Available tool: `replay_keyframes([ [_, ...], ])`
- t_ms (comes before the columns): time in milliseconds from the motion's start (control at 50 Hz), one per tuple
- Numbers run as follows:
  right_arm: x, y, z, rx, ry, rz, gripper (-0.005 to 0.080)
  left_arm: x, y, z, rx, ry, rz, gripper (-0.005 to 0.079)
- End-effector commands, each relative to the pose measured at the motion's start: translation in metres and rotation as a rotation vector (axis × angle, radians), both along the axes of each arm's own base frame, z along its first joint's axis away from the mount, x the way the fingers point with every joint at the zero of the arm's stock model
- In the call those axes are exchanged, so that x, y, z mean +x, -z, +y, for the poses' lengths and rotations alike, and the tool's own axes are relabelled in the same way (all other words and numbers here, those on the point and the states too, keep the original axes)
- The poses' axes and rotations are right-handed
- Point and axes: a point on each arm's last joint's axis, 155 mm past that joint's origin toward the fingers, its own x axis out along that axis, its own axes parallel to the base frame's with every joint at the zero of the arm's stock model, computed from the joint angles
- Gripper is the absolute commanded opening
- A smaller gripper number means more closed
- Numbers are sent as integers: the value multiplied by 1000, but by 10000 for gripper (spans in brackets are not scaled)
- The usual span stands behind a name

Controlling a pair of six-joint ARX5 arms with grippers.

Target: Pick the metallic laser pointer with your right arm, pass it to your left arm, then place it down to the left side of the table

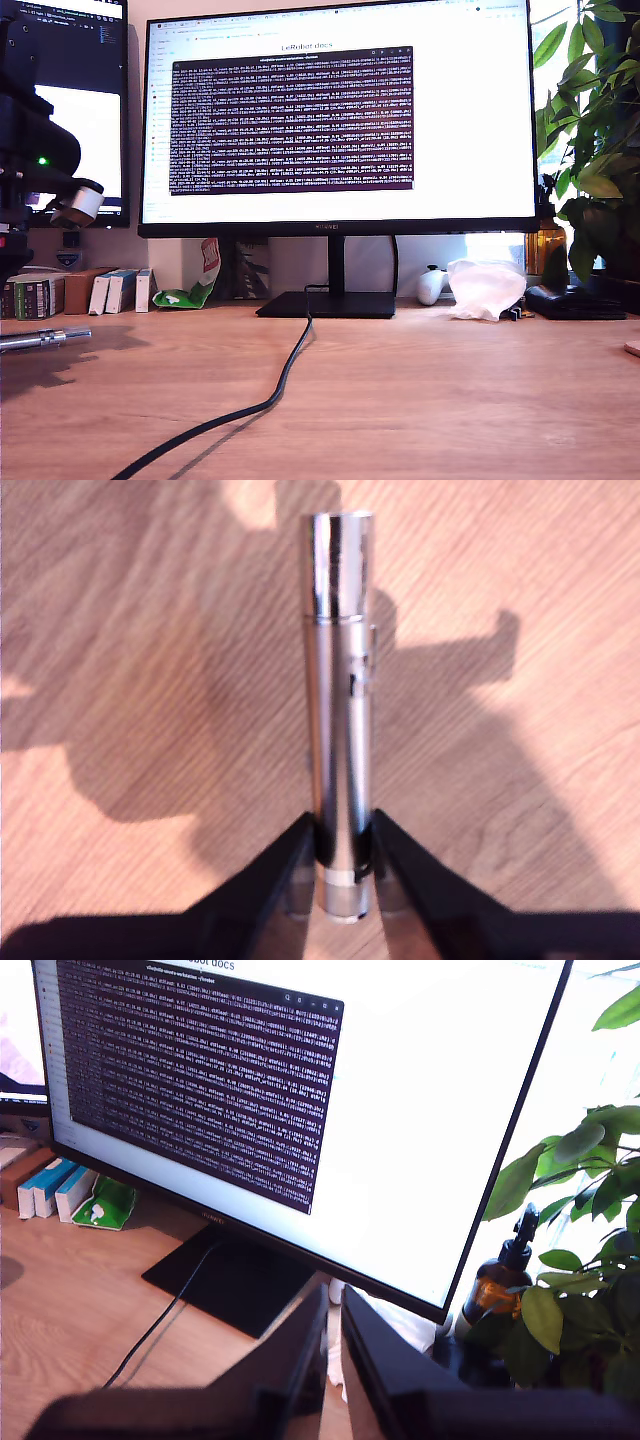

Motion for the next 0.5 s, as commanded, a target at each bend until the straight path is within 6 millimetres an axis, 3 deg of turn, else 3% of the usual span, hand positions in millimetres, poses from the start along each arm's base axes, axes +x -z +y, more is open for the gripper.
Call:
replay_keyframes([
  [0,1,8,1,-2,-3,12,-13,-4,9,-3,-1,3,38,203],
  [220,2,8,1,-1,-3,10,-13,-4,8,-5,-13,-15,38,186],
  [400,3,8,-2,-2,12,8,-13,4,-6,-28,-143,-47,8,-26],
  [480,3,9,-4,27,23,24,-13,10,-15,-38,-197,-54,-24,-22],
])
